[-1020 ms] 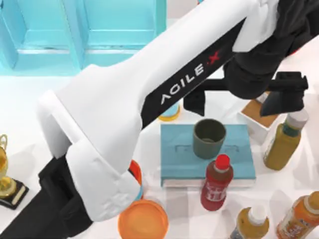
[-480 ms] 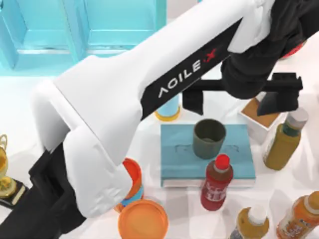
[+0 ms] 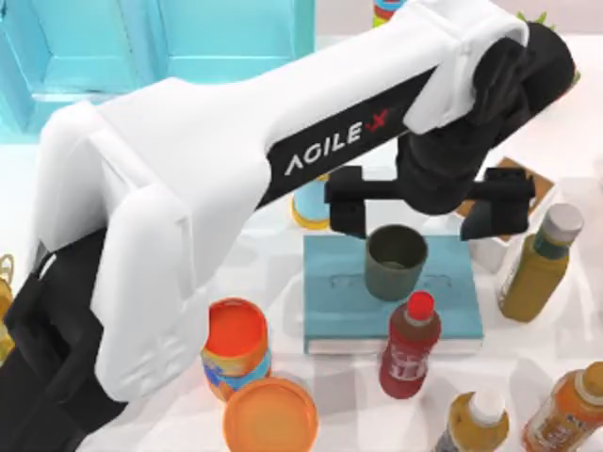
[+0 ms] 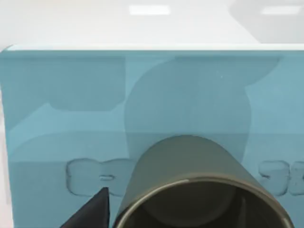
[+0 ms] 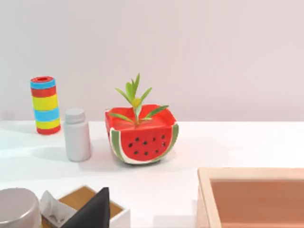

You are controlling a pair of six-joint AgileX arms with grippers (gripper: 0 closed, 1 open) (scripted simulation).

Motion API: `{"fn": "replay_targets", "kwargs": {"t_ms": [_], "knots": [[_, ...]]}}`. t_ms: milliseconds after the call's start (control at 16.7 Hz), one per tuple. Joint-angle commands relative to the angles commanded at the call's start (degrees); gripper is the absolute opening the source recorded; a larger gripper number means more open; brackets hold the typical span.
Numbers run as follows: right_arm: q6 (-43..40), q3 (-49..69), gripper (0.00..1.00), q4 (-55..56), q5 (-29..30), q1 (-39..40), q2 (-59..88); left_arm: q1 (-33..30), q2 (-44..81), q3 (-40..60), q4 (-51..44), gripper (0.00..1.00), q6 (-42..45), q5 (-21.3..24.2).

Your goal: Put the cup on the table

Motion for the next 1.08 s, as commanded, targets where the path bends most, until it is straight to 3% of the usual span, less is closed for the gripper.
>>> {"fn": "replay_targets", "kwargs": {"t_ms": [240,540,1080], "knots": [[0.00,0.00,1.00,0.00,0.00,0.00,0.00,-1.43,-0.43,-6.91,6.24,1.00,-1.27,-0.10],[0.00,0.00,1.00,0.00,0.00,0.00,0.00,-1.85,-0.39,-7.62,7.25,1.00,-1.59,-0.09],[0.00,0.00,1.00,0.00,0.00,0.00,0.00,-1.85,-0.39,-7.62,7.25,0.32,-1.59,-0.09]]}}
